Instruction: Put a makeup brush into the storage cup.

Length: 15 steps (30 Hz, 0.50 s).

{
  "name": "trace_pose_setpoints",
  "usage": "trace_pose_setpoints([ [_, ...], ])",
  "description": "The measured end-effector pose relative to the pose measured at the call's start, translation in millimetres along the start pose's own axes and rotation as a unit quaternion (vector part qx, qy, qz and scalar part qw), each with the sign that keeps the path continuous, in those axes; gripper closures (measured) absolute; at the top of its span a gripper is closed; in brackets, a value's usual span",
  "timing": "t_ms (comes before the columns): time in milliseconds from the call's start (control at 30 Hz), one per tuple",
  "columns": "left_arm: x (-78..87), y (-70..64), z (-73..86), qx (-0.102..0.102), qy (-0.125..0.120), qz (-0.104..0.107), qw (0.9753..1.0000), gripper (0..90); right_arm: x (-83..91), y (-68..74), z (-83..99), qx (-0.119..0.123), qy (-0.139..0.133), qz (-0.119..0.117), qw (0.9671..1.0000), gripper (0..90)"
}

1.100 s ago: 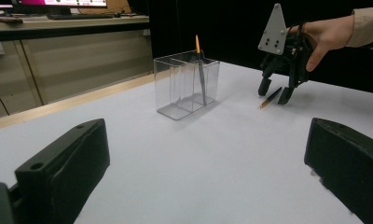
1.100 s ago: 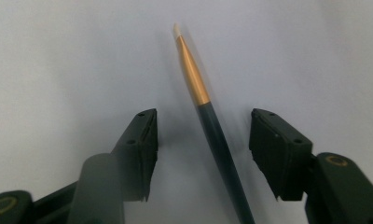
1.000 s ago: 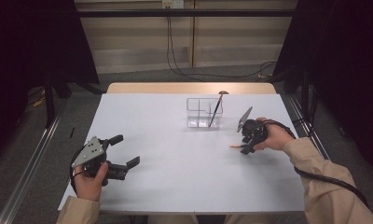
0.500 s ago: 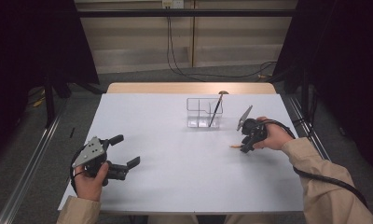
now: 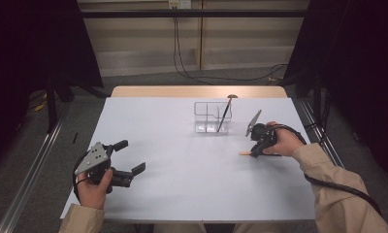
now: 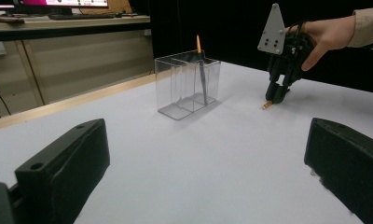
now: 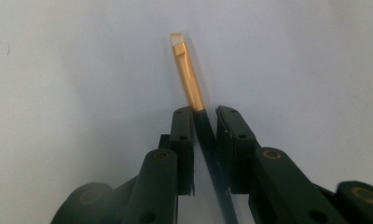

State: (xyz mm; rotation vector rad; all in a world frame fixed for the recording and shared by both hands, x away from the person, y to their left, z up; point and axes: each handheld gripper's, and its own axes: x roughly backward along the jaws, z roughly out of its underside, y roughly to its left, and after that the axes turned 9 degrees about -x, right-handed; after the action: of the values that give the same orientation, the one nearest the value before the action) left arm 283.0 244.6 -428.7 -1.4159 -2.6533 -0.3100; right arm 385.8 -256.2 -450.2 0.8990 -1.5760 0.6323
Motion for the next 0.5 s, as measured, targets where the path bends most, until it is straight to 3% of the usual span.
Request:
trace_pose_setpoints([
  [300, 0.1, 0.0, 0.1, 0.000, 0.000, 0.000, 1.0000, 0.0, 0.0, -0.9, 0.8, -0.017, -0.002, -0.001, 0.9999, 78.9],
  [500, 0.3, 0.1, 0.2, 0.001, 0.000, 0.000, 1.0000, 0.0, 0.2, -0.1, 0.1, -0.005, 0.003, 0.000, 1.0000, 78.4],
])
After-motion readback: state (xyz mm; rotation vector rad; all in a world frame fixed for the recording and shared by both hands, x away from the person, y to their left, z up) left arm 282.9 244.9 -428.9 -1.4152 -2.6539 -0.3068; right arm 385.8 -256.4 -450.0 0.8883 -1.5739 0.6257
